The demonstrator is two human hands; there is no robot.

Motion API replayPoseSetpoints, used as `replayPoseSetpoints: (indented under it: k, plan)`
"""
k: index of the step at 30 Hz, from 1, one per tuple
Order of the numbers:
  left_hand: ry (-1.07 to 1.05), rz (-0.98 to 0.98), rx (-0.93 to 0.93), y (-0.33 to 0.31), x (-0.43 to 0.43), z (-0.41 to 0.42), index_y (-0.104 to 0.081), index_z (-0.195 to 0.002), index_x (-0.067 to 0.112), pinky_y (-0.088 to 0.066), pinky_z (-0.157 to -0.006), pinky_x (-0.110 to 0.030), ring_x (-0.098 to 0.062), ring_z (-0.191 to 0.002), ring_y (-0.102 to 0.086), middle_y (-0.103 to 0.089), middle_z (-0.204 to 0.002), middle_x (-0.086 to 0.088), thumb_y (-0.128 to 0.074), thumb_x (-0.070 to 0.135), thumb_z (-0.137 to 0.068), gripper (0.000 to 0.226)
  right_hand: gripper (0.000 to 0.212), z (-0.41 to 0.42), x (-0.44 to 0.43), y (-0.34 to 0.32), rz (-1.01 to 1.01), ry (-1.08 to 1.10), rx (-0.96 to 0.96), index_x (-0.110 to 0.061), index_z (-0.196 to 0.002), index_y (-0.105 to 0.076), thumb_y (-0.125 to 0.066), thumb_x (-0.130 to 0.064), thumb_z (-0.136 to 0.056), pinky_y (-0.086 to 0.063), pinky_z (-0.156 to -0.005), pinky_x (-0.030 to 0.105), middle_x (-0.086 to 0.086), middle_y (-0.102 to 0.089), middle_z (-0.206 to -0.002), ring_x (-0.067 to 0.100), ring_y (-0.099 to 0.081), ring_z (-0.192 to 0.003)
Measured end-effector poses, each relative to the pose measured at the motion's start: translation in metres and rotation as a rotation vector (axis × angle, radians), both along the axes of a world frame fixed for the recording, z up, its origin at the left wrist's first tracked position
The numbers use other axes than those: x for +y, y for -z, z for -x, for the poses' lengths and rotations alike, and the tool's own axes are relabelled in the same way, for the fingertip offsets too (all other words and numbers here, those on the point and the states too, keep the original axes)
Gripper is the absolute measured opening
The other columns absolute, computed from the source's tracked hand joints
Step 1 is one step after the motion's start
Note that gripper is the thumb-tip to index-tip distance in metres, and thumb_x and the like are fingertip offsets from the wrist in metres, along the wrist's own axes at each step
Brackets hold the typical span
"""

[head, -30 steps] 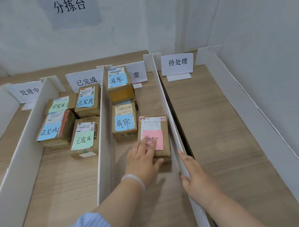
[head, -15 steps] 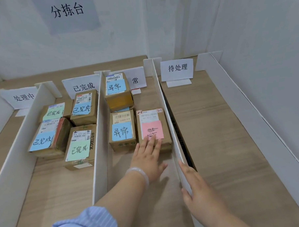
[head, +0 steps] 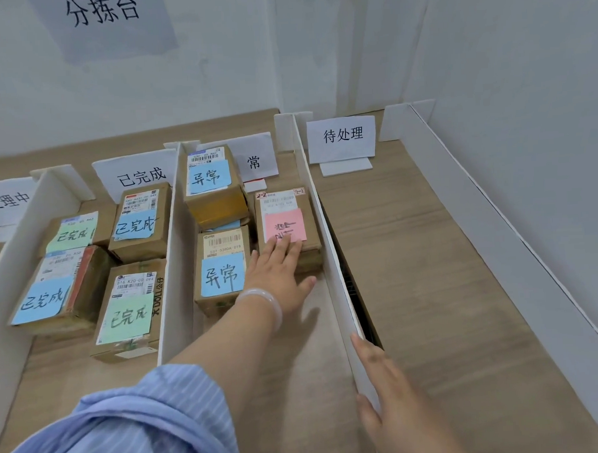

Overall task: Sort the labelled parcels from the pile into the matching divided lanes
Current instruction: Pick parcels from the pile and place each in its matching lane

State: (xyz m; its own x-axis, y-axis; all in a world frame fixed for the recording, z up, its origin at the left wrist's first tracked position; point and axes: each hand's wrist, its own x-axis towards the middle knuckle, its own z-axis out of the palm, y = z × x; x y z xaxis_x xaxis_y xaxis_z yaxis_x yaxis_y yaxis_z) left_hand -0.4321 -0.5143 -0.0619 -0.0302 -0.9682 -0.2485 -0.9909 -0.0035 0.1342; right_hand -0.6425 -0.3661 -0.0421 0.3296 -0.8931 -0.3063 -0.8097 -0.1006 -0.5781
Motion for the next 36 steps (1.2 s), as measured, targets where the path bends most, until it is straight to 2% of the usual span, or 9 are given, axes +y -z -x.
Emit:
replayPoseSetpoints:
  k: [4, 6, 11, 15, 18, 22, 27, 33, 36]
  plan:
    - [-0.037, -0.011, 0.001, -0.006, -0.028, -0.004, -0.003, -0.157, 0.031, 0.000, -0.123, -0.049, -0.019, -0.152, 0.006, 0.005, -0.165, 0.007, -0.034, 0.061, -0.096, 0.074, 0.069, 0.001, 0.000, 0.002, -0.011, -0.001, 0.035, -0.073, -0.111, 0.040, -0.012, -0.062, -0.067, -0.039, -0.096, 0.017, -0.042, 0.008, -0.146, -0.003, -0.033, -0.135]
    - [-0.037, -0.033, -0.010, -0.013, -0.033, -0.004, -0.006, -0.157, 0.030, -0.001, -0.123, -0.049, -0.019, -0.152, 0.005, 0.003, -0.165, 0.006, -0.033, 0.062, -0.096, 0.073, 0.069, 0.001, -0.001, 0.002, 0.004, -0.001, 0.056, -0.074, -0.117, 0.033, -0.007, -0.064, -0.061, -0.038, -0.099, 0.018, -0.039, 0.009, -0.150, -0.004, -0.029, -0.137]
    - [-0.019, 0.085, -0.004, -0.029, 0.013, -0.014, -0.016, -0.155, 0.035, -0.002, -0.122, -0.047, -0.019, -0.151, 0.000, -0.008, -0.164, 0.005, -0.035, 0.063, -0.095, 0.069, 0.071, 0.006, -0.001, -0.002, 0.063, -0.022, 0.076, -0.053, -0.146, 0.007, -0.038, -0.059, -0.091, -0.025, -0.113, 0.024, -0.030, 0.008, -0.154, 0.000, -0.011, -0.145]
    - [-0.007, 0.157, -0.012, -0.050, 0.085, -0.035, -0.021, -0.153, 0.039, -0.004, -0.123, -0.047, -0.020, -0.151, -0.005, -0.014, -0.163, 0.005, -0.040, 0.065, -0.093, 0.068, 0.072, -0.004, -0.001, -0.014, 0.113, -0.020, 0.107, -0.039, -0.152, -0.003, -0.043, -0.054, -0.095, -0.008, -0.117, 0.024, -0.017, 0.003, -0.161, 0.006, 0.001, -0.148]
    - [0.000, 0.250, -0.052, -0.062, 0.140, -0.057, -0.035, -0.148, 0.040, -0.016, -0.120, -0.049, -0.022, -0.148, -0.021, -0.030, -0.159, 0.003, -0.035, 0.069, -0.086, 0.068, 0.074, -0.029, 0.005, -0.034, 0.153, -0.041, 0.122, -0.038, -0.153, -0.004, -0.036, -0.063, -0.091, -0.009, -0.118, 0.025, -0.015, 0.002, -0.162, 0.005, 0.004, -0.148]
    - [-0.053, 0.368, -0.052, -0.083, 0.216, -0.105, -0.057, -0.134, 0.031, -0.037, -0.108, -0.055, -0.027, -0.133, -0.049, -0.055, -0.141, -0.002, -0.037, 0.068, -0.080, 0.068, 0.091, -0.080, 0.039, -0.061, 0.236, -0.150, 0.120, -0.041, -0.152, 0.002, -0.007, -0.076, -0.069, -0.003, -0.118, 0.026, -0.014, 0.003, -0.162, 0.006, 0.005, -0.148]
    - [-0.211, 0.429, -0.020, -0.111, 0.324, -0.183, -0.055, -0.136, 0.034, -0.040, -0.107, -0.056, -0.028, -0.131, -0.050, -0.054, -0.142, -0.002, -0.041, 0.067, -0.082, 0.064, 0.069, -0.165, 0.109, -0.103, 0.296, -0.273, 0.048, -0.042, -0.152, -0.001, -0.033, -0.061, -0.095, 0.000, -0.118, 0.029, -0.016, 0.005, -0.161, 0.004, 0.009, -0.147]
    - [-0.379, 0.513, -0.072, -0.141, 0.479, -0.292, -0.060, -0.131, 0.028, -0.048, -0.097, -0.056, -0.029, -0.122, -0.058, -0.059, -0.137, -0.006, -0.043, 0.062, -0.083, 0.061, 0.072, -0.306, 0.229, -0.131, 0.325, -0.453, -0.071, -0.043, -0.152, -0.001, -0.028, -0.068, -0.091, 0.003, -0.120, 0.031, -0.017, 0.004, -0.161, 0.004, 0.009, -0.147]
    - [-0.480, 0.535, -0.126, -0.153, 0.556, -0.348, -0.058, -0.132, 0.028, -0.049, -0.097, -0.054, -0.028, -0.120, -0.059, -0.059, -0.136, -0.005, -0.043, 0.064, -0.084, 0.062, 0.086, -0.378, 0.291, -0.136, 0.378, -0.535, -0.099, -0.043, -0.152, -0.001, -0.012, -0.075, -0.073, -0.001, -0.120, 0.031, -0.014, -0.001, -0.162, 0.007, 0.003, -0.149]
